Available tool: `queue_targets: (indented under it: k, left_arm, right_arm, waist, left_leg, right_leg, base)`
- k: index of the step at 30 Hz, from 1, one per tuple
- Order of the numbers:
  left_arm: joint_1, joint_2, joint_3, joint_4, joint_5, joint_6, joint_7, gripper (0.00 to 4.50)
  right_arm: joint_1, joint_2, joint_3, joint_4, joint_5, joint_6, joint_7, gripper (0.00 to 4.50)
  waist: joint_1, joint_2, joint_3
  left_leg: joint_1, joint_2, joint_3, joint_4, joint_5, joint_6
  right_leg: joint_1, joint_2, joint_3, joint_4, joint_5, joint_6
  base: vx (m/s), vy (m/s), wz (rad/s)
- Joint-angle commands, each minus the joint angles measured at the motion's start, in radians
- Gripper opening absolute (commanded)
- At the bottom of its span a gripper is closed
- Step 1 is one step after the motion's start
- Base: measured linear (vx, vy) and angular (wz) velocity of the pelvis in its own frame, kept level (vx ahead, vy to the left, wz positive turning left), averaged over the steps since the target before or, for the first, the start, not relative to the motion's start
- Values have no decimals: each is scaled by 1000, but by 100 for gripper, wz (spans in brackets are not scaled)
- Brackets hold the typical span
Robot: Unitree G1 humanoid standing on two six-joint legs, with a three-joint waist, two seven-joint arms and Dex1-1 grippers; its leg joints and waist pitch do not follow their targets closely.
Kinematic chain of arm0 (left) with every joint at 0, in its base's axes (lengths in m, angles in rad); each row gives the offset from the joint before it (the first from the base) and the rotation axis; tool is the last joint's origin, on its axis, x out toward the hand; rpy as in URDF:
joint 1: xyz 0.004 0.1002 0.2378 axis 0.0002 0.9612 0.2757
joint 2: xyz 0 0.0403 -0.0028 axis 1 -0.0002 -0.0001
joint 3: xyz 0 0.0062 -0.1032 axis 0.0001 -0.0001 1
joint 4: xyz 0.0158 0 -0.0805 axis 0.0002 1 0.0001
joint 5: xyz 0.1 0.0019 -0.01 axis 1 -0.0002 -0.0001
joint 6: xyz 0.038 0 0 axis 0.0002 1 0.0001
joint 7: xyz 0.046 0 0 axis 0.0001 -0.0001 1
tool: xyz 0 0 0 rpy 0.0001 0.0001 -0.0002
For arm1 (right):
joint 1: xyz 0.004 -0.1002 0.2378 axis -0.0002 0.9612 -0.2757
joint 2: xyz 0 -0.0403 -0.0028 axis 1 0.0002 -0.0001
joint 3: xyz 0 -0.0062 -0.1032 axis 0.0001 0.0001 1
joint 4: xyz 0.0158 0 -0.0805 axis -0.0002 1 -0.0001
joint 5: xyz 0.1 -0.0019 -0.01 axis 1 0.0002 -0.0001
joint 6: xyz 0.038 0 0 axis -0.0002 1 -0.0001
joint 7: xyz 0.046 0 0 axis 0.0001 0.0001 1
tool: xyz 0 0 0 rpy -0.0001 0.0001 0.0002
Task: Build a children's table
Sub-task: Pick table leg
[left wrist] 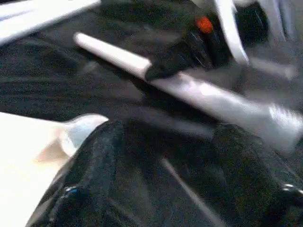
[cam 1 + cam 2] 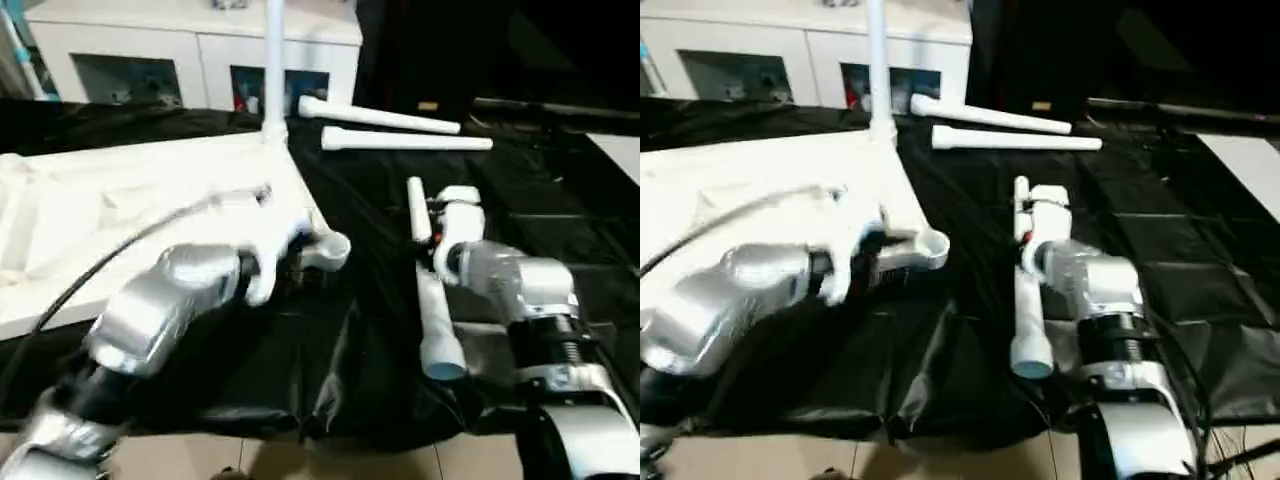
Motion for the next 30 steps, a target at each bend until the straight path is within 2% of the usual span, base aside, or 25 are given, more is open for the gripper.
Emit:
queue_targets:
  k: [1, 3, 6, 10, 11, 15, 20, 21, 23, 26, 29, 30]
  left_arm:
    - [5, 12, -37, -28, 30, -13, -26, 393]
    - [11, 18, -46, -35, 41, -14, -32, 402]
    - [16, 22, -49, -42, 48, -19, -38, 436]
    - [23, 28, -51, -47, 57, -33, -44, 448]
    - [25, 29, -51, -46, 62, -36, -47, 450]
    - [27, 31, -43, -44, 75, -41, -59, 450]
    - [32, 38, -34, -48, 76, -44, -65, 450]
    - [32, 38, -33, -49, 75, -44, -67, 450]
    - [35, 42, -34, -55, 77, -43, -73, 450]
    - [34, 41, -34, -59, 82, -44, -89, 450]
    - [33, 40, -34, -61, 82, -42, -93, 450]
    - [30, 38, -33, -61, 82, -41, -93, 450]
  right_arm:
    - [4, 8, -4, 36, 6, 27, -27, 293]
    - [10, 5, 10, 34, -19, 10, -41, 302]
    - [9, 2, 21, 17, -38, -2, -40, 336]
    - [-17, -8, 12, -29, -46, -5, -56, 361]
    - [-23, -14, 14, -36, -45, -1, -59, 380]
    - [-21, -37, 16, -97, -48, 46, -69, 408]
    - [8, -58, 7, -140, -65, 102, -91, 446]
    - [14, -60, 7, -137, -67, 105, -94, 446]
    - [38, -63, 12, -129, -63, 129, -89, 446]
    - [83, -64, 32, -116, -43, 195, -59, 446]
    - [100, -59, 28, -107, -42, 209, -56, 446]
    - [110, -56, 24, -96, -42, 210, -56, 429]
  waist:
    - [-2, -2, -66]
    - [-2, 2, -66]
    - [-1, 1, -64]
    - [-2, 2, -66]
    - [-3, 0, -66]
    - [-2, -1, -67]
    - [-2, 0, -65]
    - [-2, 0, -66]
    - [-2, 6, -66]
    - [-1, 4, -67]
    - [-1, 5, -68]
    - [-2, 5, -67]
  left_leg:
    - [14, 9, 4, -71, -183, -62]
    - [15, 9, 5, -70, -185, -67]
    - [17, 9, 4, -73, -213, -78]
    - [14, 7, 3, -72, -207, -79]
    - [15, 7, 3, -71, -206, -78]
    - [14, 6, 5, -69, -179, -74]
    - [15, 5, 4, -70, -189, -77]
    - [16, 5, 5, -70, -192, -78]
    - [17, 5, 4, -69, -199, -80]
    - [15, 5, 4, -69, -194, -77]
    - [14, 6, 3, -70, -194, -78]
    - [16, 6, 3, -70, -203, -78]
  right_leg:
    - [46, -56, 36, -70, -214, -111]
    - [44, -56, 37, -70, -217, -111]
    - [43, -55, 36, -73, -252, -107]
    - [45, -55, 38, -71, -237, -102]
    - [45, -54, 38, -71, -233, -101]
    - [47, -51, 38, -67, -198, -102]
    - [45, -51, 38, -69, -216, -100]
    - [45, -52, 38, -70, -219, -100]
    - [44, -52, 39, -71, -220, -101]
    - [48, -51, 39, -71, -201, -108]
    - [49, -52, 38, -69, -189, -115]
    - [47, -52, 38, -71, -205, -115]
  base:
    - [0, 0, 0]
    - [0, 0, 0]
    - [0, 0, 0]
    - [0, 0, 0]
    - [0, 0, 0]
    - [0, 0, 0]
    - [0, 0, 0]
    - [0, 0, 0]
    - [0, 0, 0]
    - [0, 0, 0]
    - [0, 0, 0]
    - [0, 0, 0]
